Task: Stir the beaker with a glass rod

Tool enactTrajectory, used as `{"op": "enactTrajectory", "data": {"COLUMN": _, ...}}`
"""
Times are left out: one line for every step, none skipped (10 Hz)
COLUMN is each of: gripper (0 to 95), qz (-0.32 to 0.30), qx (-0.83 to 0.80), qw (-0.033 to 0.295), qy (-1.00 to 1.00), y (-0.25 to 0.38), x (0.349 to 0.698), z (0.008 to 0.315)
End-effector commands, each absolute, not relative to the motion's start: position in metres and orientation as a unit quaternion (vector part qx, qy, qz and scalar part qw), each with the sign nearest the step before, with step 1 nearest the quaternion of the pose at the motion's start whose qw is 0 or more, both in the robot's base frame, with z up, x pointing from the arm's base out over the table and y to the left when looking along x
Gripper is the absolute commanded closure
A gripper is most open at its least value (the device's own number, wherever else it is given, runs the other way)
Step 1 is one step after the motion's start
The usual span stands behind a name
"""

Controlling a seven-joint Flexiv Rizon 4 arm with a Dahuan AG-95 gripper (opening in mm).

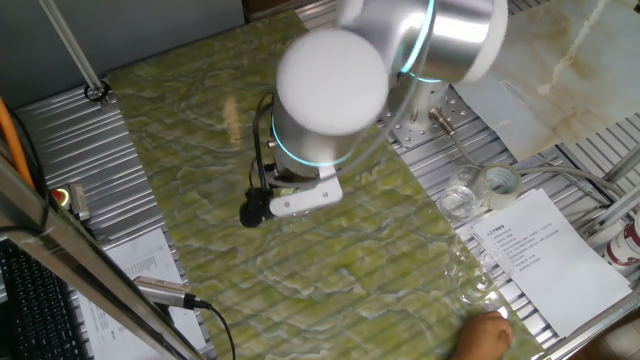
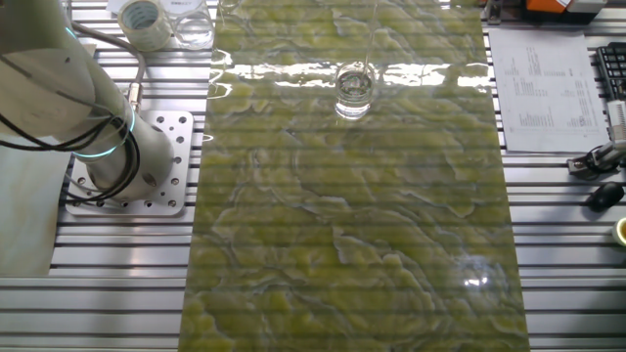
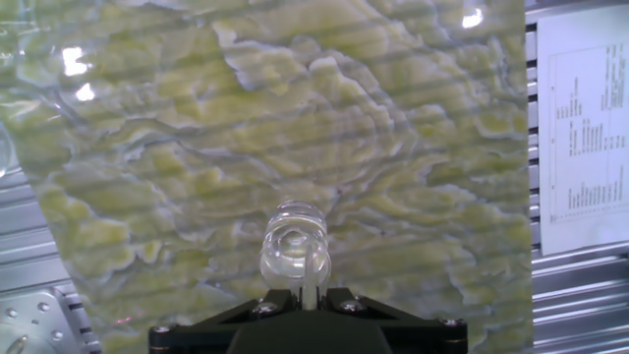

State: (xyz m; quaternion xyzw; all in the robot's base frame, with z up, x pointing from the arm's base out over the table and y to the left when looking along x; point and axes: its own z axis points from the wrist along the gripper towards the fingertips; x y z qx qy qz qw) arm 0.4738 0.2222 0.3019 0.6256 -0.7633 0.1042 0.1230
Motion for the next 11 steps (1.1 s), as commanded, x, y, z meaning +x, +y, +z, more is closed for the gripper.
{"op": "enactTrajectory", "data": {"gripper": 95.0, "qz": 0.098, "qx": 0.623, "qw": 0.116, "qy": -0.767, "y": 0.218, "x": 0.474, "z": 0.306}}
{"op": "enactTrajectory", "data": {"gripper": 95.0, "qz": 0.093, "qx": 0.621, "qw": 0.112, "qy": -0.770, "y": 0.214, "x": 0.474, "z": 0.308}}
{"op": "enactTrajectory", "data": {"gripper": 95.0, "qz": 0.089, "qx": 0.618, "qw": 0.107, "qy": -0.773, "y": 0.211, "x": 0.474, "z": 0.310}}
{"op": "enactTrajectory", "data": {"gripper": 95.0, "qz": 0.087, "qx": 0.618, "qw": 0.104, "qy": -0.775, "y": 0.208, "x": 0.474, "z": 0.311}}
{"op": "enactTrajectory", "data": {"gripper": 95.0, "qz": 0.080, "qx": 0.615, "qw": 0.098, "qy": -0.779, "y": 0.203, "x": 0.475, "z": 0.314}}
{"op": "enactTrajectory", "data": {"gripper": 95.0, "qz": 0.075, "qx": 0.613, "qw": 0.093, "qy": -0.781, "y": 0.201, "x": 0.475, "z": 0.316}}
{"op": "enactTrajectory", "data": {"gripper": 95.0, "qz": 0.069, "qx": 0.610, "qw": 0.087, "qy": -0.784, "y": 0.197, "x": 0.475, "z": 0.318}}
{"op": "enactTrajectory", "data": {"gripper": 95.0, "qz": 0.064, "qx": 0.607, "qw": 0.081, "qy": -0.788, "y": 0.194, "x": 0.474, "z": 0.320}}
{"op": "enactTrajectory", "data": {"gripper": 95.0, "qz": 0.056, "qx": 0.600, "qw": 0.073, "qy": -0.794, "y": 0.192, "x": 0.474, "z": 0.322}}
{"op": "enactTrajectory", "data": {"gripper": 95.0, "qz": 0.048, "qx": 0.594, "qw": 0.065, "qy": -0.800, "y": 0.190, "x": 0.474, "z": 0.322}}
{"op": "enactTrajectory", "data": {"gripper": 95.0, "qz": 0.044, "qx": 0.590, "qw": 0.061, "qy": -0.804, "y": 0.189, "x": 0.473, "z": 0.322}}
